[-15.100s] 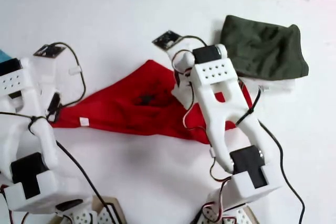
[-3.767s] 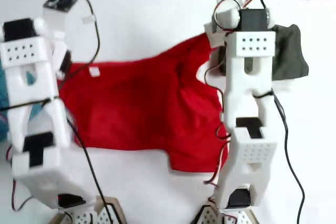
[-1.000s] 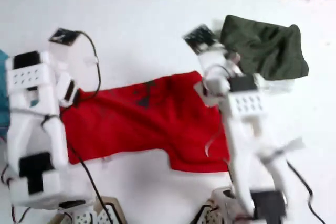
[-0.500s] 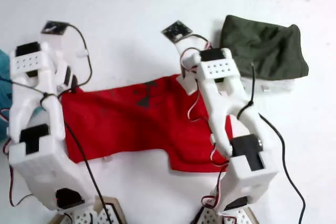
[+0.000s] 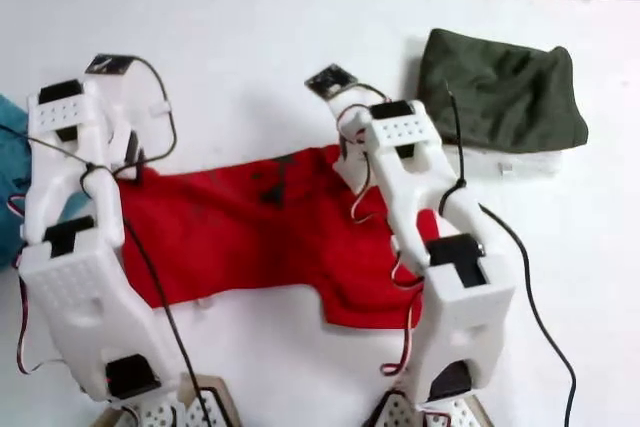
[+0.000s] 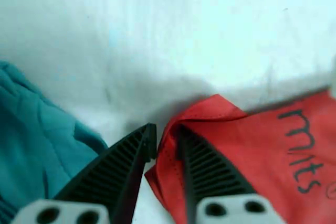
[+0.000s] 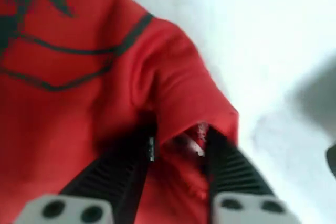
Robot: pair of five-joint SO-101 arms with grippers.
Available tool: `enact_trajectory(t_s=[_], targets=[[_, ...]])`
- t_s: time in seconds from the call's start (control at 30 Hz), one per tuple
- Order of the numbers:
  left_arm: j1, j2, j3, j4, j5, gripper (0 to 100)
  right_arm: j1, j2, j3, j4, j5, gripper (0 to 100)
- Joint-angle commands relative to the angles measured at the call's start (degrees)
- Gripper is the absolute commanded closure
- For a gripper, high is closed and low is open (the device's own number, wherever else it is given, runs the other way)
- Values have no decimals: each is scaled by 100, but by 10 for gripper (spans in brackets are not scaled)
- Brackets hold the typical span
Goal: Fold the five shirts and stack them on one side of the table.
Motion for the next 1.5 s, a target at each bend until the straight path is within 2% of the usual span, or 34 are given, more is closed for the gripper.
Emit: enact_trajectory(t_s=[0.0,0.2,0.3,0.53,0.7,0.83,0.9,1.0,1.13,1.47], targets=[[-62,26,-251,18,26,972,268,-22,-211,-198,-53,981],[-97,88,-295,-105,44,973,673,-13,-334,-330,-44,980],[-264,105,-585,-62,475,973,822,22,-563,-321,-53,981],[-352,105,-1314,475,1002,973,884,-22,-835,-286,-53,981],[-316,123,-1552,712,958,964,848,-13,-826,-233,-53,981],[-352,237,-1604,879,914,844,804,-57,-870,-22,-53,970],[-413,246,-1604,914,914,813,787,-251,-835,75,-62,921],[-492,123,-1604,1020,923,833,778,-673,-826,259,-123,870],[-466,-264,-1604,1495,923,834,778,-1297,-818,453,-369,882],[-62,-1653,-1358,2400,888,834,760,-2589,-457,1332,-360,883]])
